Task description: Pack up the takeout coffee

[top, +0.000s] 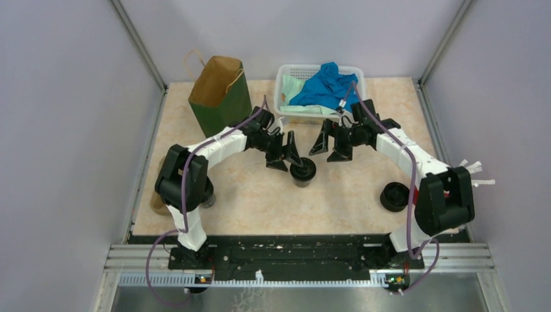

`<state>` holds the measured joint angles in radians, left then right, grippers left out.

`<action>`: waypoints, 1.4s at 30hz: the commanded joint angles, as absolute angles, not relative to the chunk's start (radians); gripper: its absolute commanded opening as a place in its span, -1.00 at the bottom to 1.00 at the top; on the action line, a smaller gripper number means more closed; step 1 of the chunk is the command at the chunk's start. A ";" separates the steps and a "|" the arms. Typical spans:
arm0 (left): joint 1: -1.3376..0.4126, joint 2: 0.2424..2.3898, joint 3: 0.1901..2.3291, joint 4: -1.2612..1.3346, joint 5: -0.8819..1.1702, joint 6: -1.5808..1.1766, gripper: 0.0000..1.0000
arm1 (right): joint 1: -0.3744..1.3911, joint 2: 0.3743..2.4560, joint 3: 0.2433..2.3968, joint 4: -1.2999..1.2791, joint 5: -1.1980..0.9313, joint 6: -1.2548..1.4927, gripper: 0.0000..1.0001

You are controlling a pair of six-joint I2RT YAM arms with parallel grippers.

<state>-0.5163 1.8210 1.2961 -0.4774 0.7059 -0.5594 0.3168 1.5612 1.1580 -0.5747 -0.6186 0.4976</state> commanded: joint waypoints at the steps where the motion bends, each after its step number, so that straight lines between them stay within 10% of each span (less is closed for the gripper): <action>1: -0.537 1.867 1.295 -0.419 0.742 -0.584 0.59 | 0.296 1.430 1.163 -0.716 -0.478 0.454 0.76; 32: -0.944 2.111 1.509 -0.237 0.670 -0.834 0.36 | 0.245 0.906 1.367 -1.160 -0.262 0.503 0.75; 42: -0.919 2.008 1.627 -0.394 0.566 -0.678 0.94 | 0.245 0.890 1.444 -1.231 -0.249 0.495 0.76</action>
<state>-0.9436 2.1082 1.5738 -0.3286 0.6392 -0.7734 0.2466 0.8970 1.3781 -1.2015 -0.2642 0.4942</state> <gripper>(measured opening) 0.941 0.873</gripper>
